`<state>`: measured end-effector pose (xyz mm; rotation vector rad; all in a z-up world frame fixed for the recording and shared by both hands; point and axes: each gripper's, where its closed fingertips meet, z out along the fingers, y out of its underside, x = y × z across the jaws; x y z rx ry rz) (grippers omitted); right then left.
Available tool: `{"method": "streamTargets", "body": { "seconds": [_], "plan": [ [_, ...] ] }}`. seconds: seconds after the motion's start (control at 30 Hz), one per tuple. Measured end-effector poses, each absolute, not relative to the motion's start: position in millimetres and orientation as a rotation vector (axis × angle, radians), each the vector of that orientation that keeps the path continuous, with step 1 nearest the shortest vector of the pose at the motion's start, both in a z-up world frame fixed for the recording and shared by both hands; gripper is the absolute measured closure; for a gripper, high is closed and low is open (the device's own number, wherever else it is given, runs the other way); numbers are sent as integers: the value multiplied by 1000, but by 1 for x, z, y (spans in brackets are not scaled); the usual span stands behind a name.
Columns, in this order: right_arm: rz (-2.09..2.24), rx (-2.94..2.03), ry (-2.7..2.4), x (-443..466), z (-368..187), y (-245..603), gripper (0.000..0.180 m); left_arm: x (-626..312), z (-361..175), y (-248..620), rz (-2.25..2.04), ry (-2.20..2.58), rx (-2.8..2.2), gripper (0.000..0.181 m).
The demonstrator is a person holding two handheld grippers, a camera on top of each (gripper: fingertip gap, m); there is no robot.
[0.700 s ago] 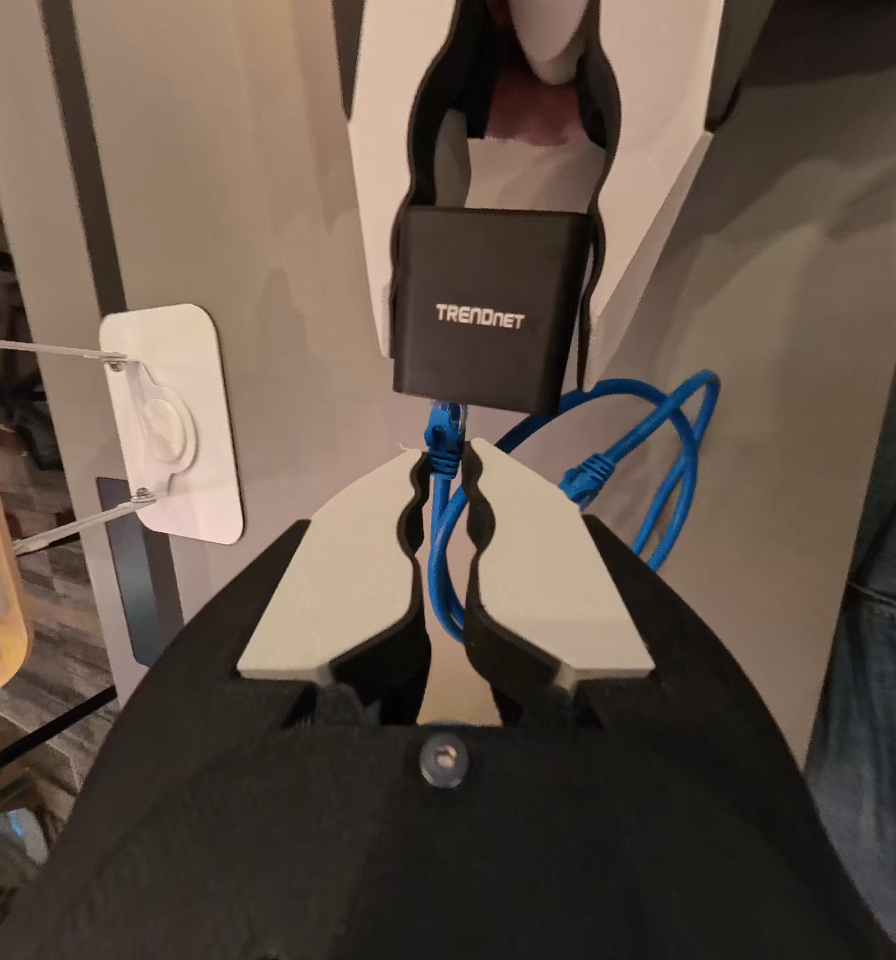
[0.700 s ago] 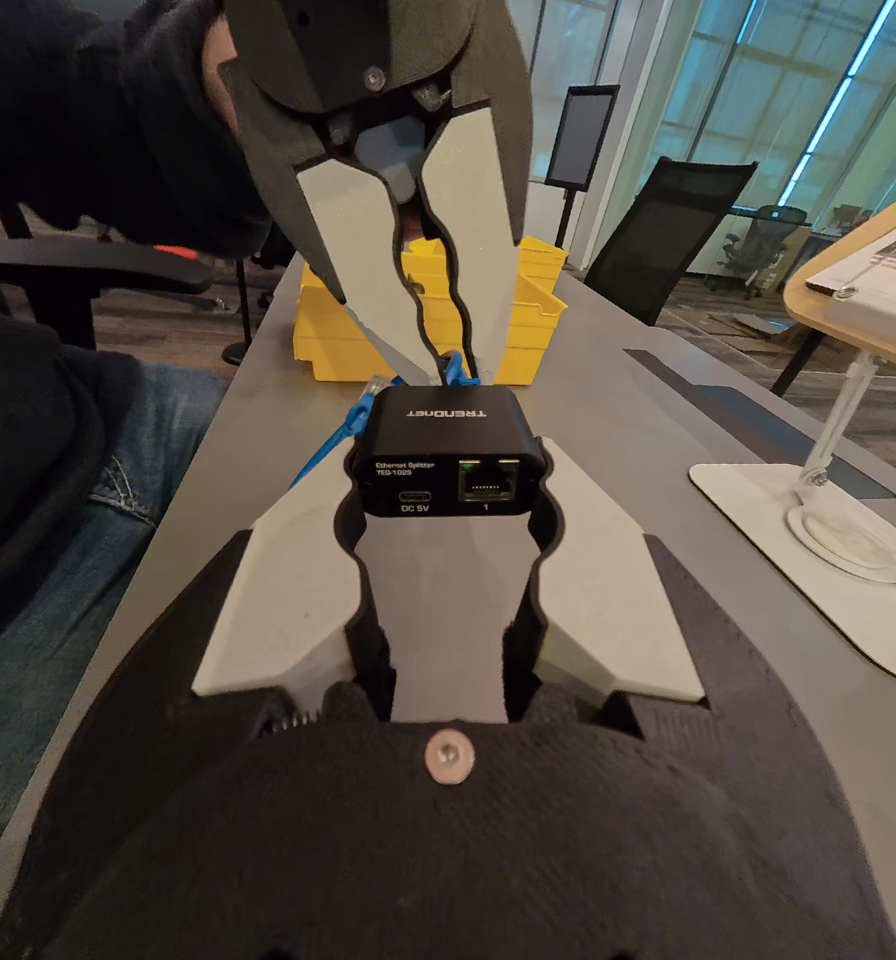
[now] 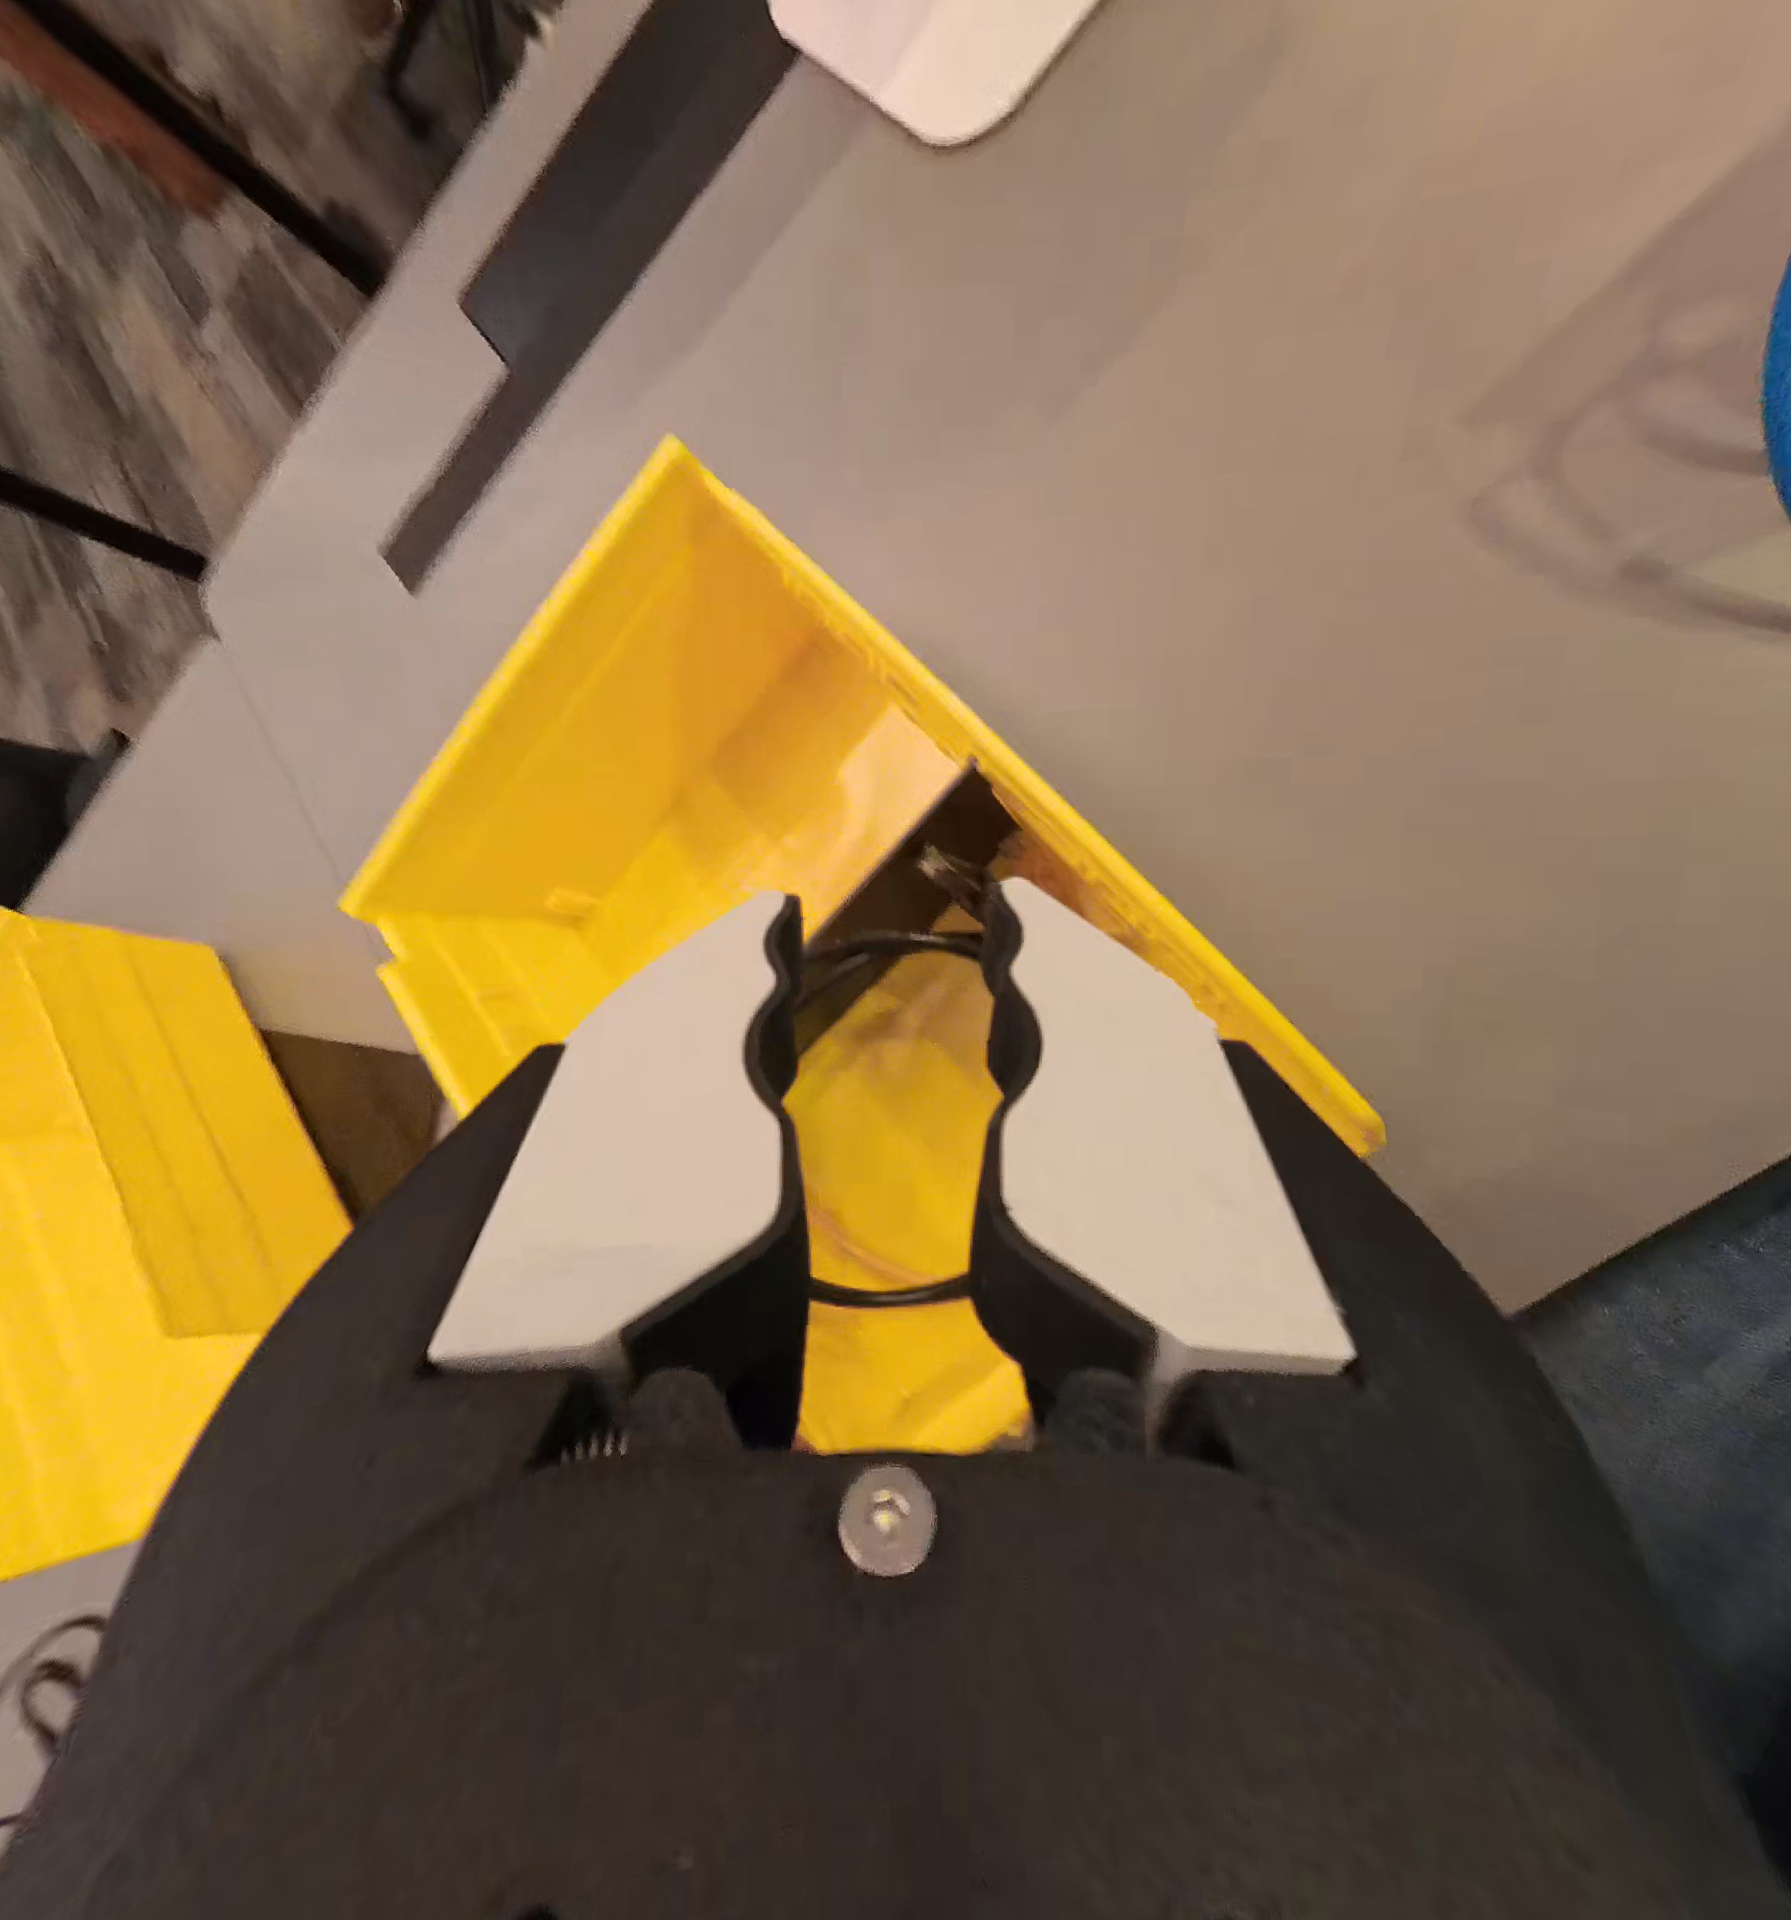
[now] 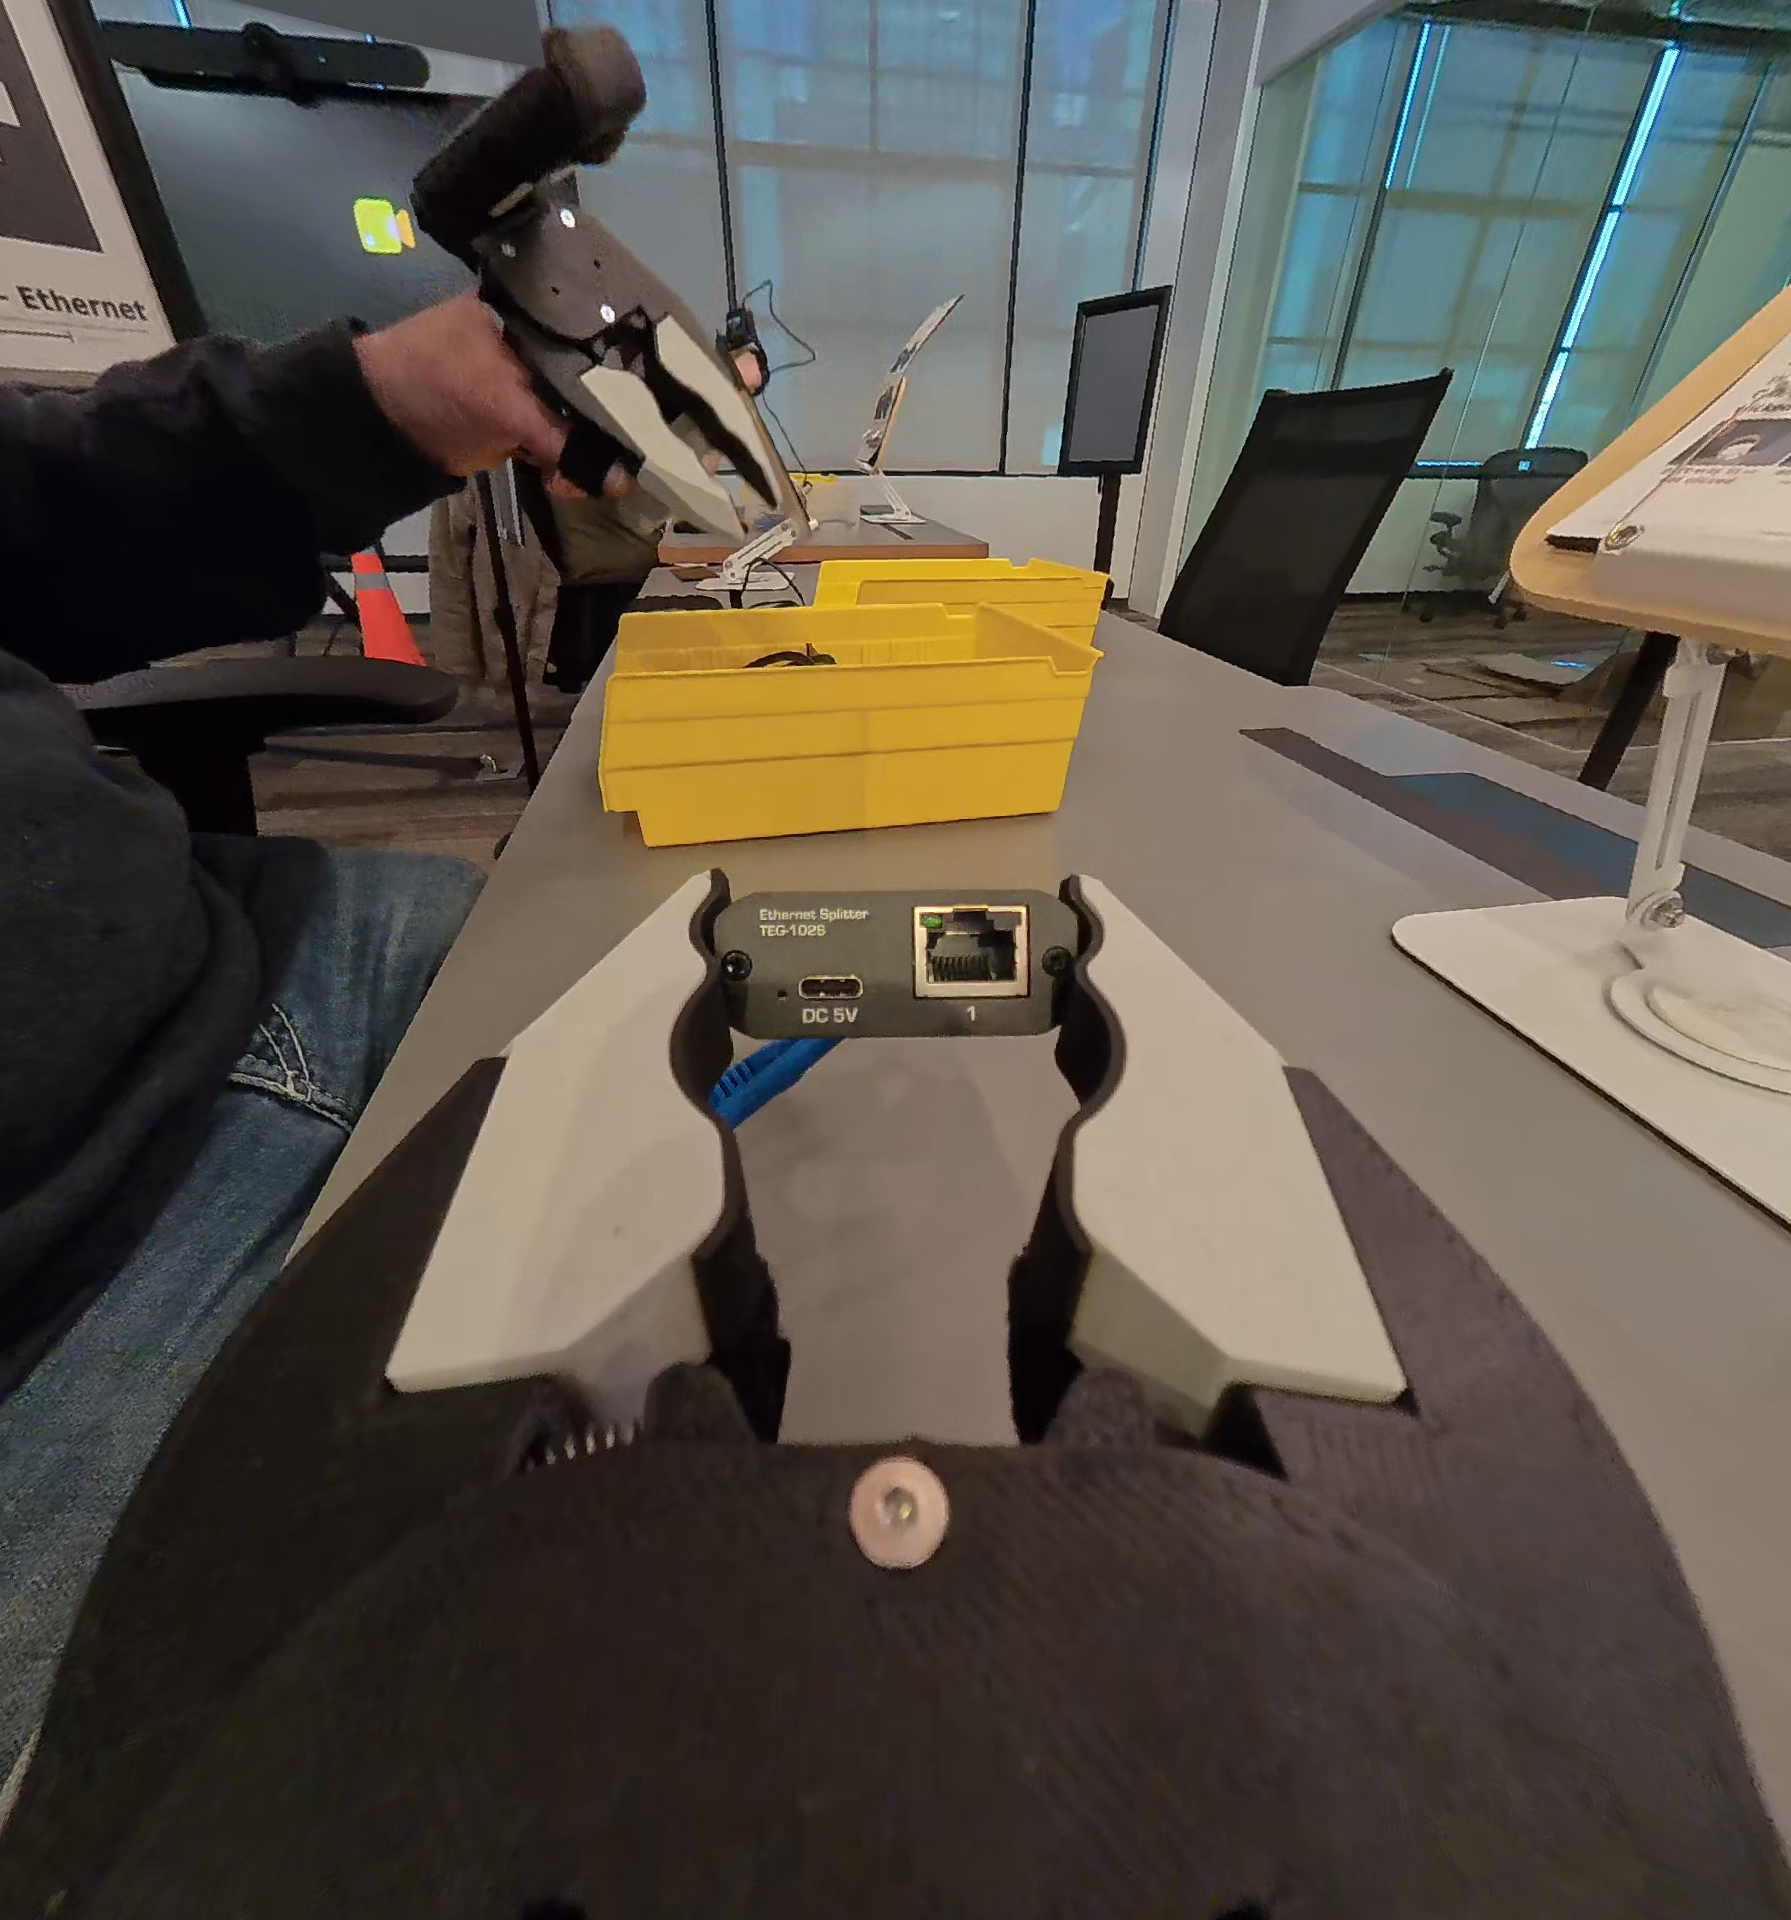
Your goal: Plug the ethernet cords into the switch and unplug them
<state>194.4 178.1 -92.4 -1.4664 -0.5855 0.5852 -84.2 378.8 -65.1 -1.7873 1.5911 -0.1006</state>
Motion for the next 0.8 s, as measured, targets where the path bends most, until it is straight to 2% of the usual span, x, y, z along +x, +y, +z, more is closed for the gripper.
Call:
{"method": "streamTargets", "body": {
  "seconds": [0.33, 0.73, 0.77, 0.8],
  "plan": [
    [593, -1475, -581, 195, -96, 179, 118, -74, -141, 368, -243, 1606, -1929, 160],
    [587, -1473, -591, 194, -95, 178, 118, -81, -199, 394, -86, 1530, -2144, 150],
    [586, -1472, -590, 194, -95, 178, 118, -82, -203, 395, -77, 1523, -2161, 151],
    [586, -1471, -590, 194, -95, 178, 118, -81, -203, 396, -82, 1510, -2158, 159]
  ]
}}
